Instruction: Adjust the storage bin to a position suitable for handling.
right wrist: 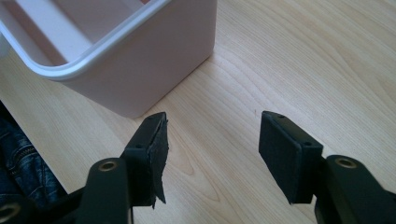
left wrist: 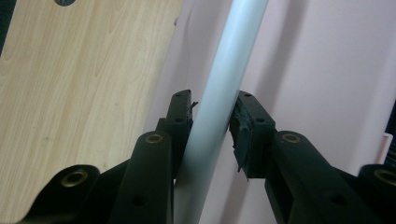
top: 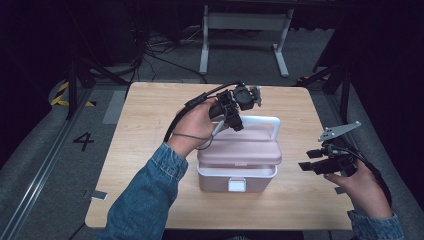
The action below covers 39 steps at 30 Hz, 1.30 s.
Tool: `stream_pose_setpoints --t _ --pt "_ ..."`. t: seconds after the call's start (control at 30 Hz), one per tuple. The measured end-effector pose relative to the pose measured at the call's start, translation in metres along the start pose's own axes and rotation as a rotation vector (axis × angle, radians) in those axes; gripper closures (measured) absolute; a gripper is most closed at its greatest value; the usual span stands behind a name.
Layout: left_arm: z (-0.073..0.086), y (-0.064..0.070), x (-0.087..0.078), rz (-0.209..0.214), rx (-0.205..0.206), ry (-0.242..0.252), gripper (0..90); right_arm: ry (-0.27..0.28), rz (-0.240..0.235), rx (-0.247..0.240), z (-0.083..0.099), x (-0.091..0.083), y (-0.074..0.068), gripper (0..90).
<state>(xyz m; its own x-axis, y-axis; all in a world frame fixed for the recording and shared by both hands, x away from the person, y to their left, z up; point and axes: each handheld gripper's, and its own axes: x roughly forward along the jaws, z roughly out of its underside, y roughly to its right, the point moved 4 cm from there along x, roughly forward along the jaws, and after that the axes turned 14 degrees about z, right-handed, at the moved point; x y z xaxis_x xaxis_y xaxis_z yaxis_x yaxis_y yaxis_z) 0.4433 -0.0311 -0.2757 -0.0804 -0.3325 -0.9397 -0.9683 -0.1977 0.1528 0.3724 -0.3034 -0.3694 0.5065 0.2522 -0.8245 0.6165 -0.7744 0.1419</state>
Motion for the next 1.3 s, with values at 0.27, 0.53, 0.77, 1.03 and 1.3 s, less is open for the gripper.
stream_pose_setpoints --t 0.27,0.53,0.77,1.03,1.3 --pt "-0.006 -0.011 -0.004 -0.007 -0.019 -0.004 67.8 -0.004 -0.001 -0.002 0.001 0.000 -0.002 42.6" --pt "-0.013 -0.026 -0.008 -0.010 -0.035 -0.008 64.6 -0.003 -0.001 -0.010 0.001 0.000 -0.003 42.7" --pt "-0.015 -0.035 -0.010 -0.005 -0.055 0.005 62.7 0.006 -0.007 -0.011 0.000 -0.001 -0.004 44.5" --pt "-0.015 -0.036 -0.010 0.000 -0.053 0.013 62.4 0.067 -0.025 -0.028 -0.009 -0.004 -0.016 67.8" --pt "-0.015 -0.036 -0.010 0.005 -0.056 0.016 62.4 0.213 -0.086 -0.047 -0.022 -0.001 -0.037 82.9"
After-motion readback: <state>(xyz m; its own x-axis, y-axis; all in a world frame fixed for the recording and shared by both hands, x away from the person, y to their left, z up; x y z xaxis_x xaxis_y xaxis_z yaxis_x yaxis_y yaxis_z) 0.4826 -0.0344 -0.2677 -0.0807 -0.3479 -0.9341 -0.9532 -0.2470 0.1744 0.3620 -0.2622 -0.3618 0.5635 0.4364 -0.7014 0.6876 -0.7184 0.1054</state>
